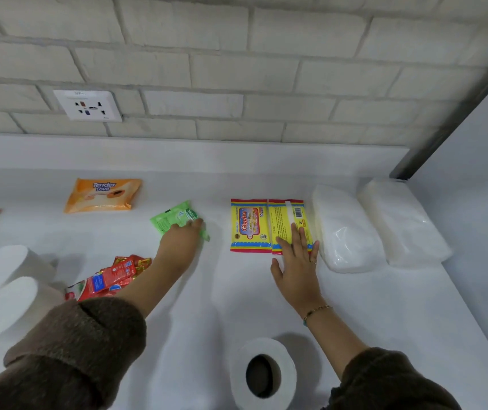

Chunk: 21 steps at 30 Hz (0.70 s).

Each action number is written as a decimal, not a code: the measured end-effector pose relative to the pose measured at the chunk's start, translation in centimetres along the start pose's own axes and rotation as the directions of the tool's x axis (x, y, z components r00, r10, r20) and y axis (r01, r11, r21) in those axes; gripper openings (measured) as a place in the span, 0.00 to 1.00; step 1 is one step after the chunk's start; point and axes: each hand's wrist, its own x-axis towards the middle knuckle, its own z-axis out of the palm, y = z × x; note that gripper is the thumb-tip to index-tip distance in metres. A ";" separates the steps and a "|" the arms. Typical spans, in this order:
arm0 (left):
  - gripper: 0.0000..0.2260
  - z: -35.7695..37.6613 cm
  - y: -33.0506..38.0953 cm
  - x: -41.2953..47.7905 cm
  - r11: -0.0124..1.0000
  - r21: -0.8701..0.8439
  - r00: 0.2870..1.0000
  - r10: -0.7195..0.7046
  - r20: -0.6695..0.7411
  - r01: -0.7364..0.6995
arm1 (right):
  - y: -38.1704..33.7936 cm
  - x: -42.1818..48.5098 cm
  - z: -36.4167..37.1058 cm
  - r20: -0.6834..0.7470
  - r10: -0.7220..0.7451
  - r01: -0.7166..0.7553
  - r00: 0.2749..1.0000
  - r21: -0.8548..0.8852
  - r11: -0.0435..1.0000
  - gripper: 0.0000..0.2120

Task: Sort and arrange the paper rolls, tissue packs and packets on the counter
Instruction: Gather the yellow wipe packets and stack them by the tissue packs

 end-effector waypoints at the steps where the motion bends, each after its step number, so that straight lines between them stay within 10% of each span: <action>1: 0.25 -0.4 -0.4 -0.1 0.994 -0.103 0.998 -0.044 -0.037 0.040 | 0.1 0.0 0.1 0.002 -0.001 0.001 1.000 -0.002 1.000 0.23; 7: 0.25 -3.6 3.2 -0.9 0.947 -0.310 0.924 -0.045 -0.380 -0.082 | 0.2 0.2 0.3 0.039 0.032 -0.034 0.999 0.053 0.998 0.26; 15: 0.26 1.5 11.0 0.5 0.980 0.035 0.980 0.198 -0.008 -0.197 | 0.4 0.3 0.4 0.052 0.050 -0.051 0.997 0.021 0.998 0.28; 21: 0.28 2.8 11.9 0.0 0.980 -0.087 0.984 0.179 0.011 -0.177 | 0.5 0.4 0.5 0.079 0.059 -0.062 0.995 0.033 0.998 0.29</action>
